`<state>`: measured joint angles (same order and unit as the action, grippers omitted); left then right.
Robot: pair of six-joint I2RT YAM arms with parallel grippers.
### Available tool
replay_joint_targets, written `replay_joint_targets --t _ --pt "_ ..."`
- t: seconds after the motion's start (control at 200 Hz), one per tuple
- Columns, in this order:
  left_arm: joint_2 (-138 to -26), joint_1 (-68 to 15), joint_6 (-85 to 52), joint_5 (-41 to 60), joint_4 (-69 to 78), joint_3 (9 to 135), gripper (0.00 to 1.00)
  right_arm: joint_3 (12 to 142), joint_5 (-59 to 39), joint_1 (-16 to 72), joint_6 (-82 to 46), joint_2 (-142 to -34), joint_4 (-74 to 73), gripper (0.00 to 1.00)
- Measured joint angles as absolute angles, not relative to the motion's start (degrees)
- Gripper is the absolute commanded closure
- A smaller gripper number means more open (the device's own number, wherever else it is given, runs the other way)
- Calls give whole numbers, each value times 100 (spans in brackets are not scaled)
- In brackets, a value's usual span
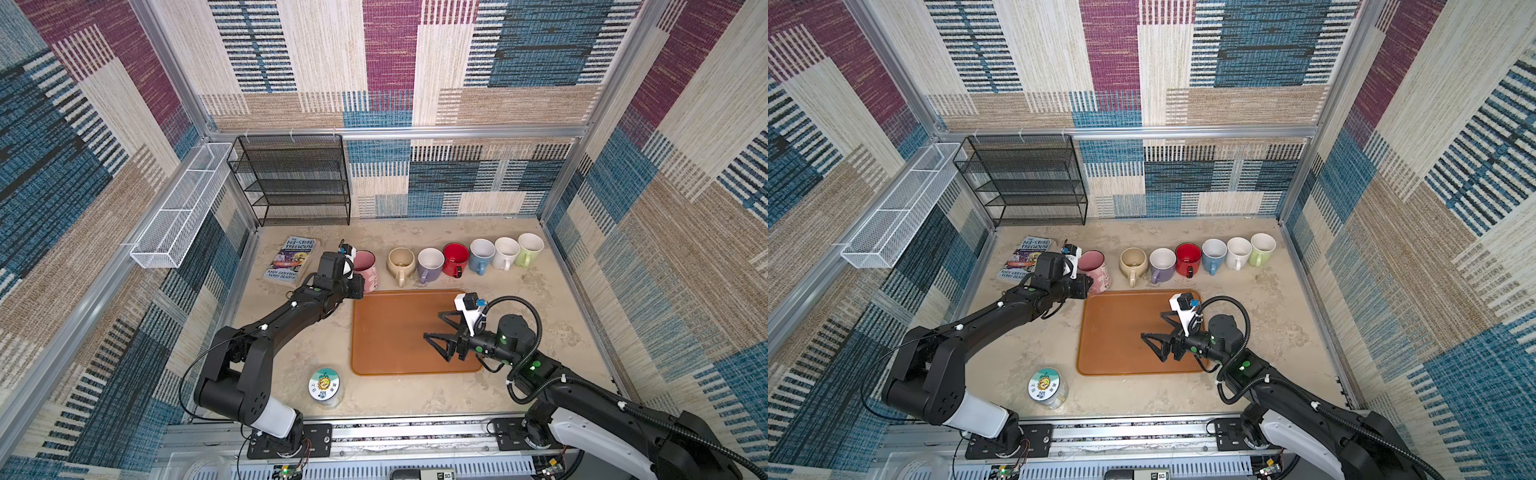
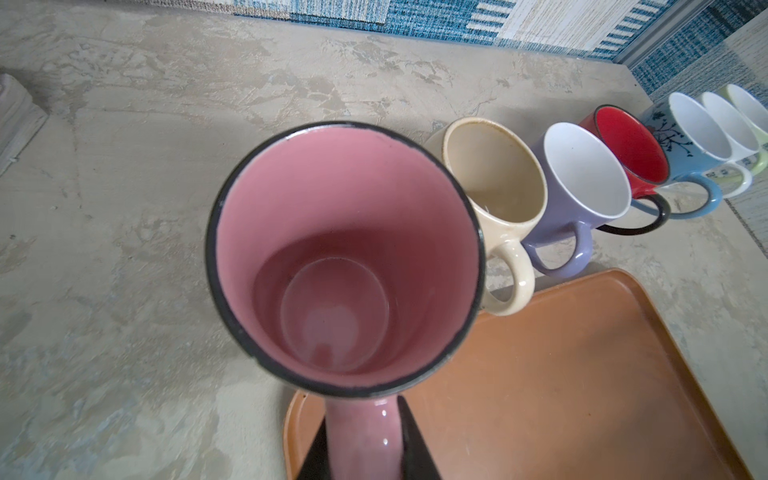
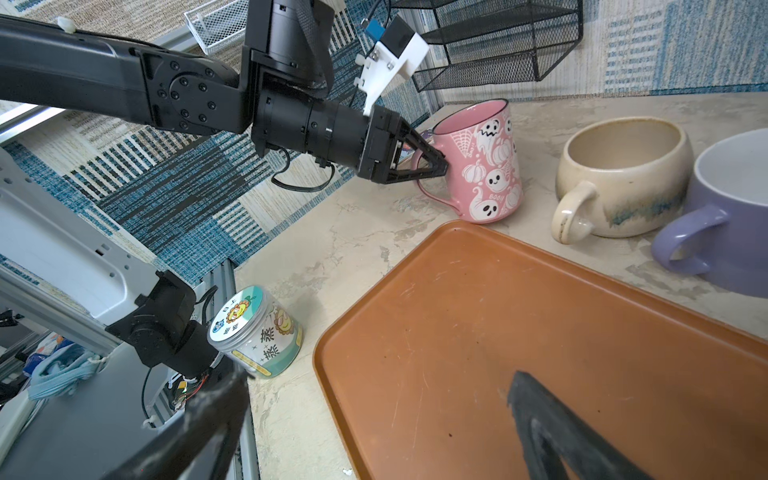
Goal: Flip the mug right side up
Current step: 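Carry the upright pink mug beside the cream mug with the left gripper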
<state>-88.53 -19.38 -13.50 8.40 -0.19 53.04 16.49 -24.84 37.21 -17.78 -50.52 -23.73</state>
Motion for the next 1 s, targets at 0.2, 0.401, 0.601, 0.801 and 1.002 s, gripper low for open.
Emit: replay_joint_targets --t 0.2,0.401,0.601,0.801,1.002 --pt "-8936 -1929 -1330 836 51 5304 100 1649 -2416 3721 -1776 -5076 -2373 0" --pt "-9041 -1925 -1219 834 196 5297 100 1649 -2397 3721 -1776 -5175 -2381 0" --pt "-9253 -1916 -1203 836 425 5295 100 1649 -2366 3721 -1774 -5203 -2379 0" --pt "-9445 -1916 -1197 836 617 5378 100 1649 -2340 3721 -1774 -5159 -2405 0" --pt "-9651 -1927 -1205 834 703 5557 100 1649 -2338 3721 -1774 -5151 -2403 0"
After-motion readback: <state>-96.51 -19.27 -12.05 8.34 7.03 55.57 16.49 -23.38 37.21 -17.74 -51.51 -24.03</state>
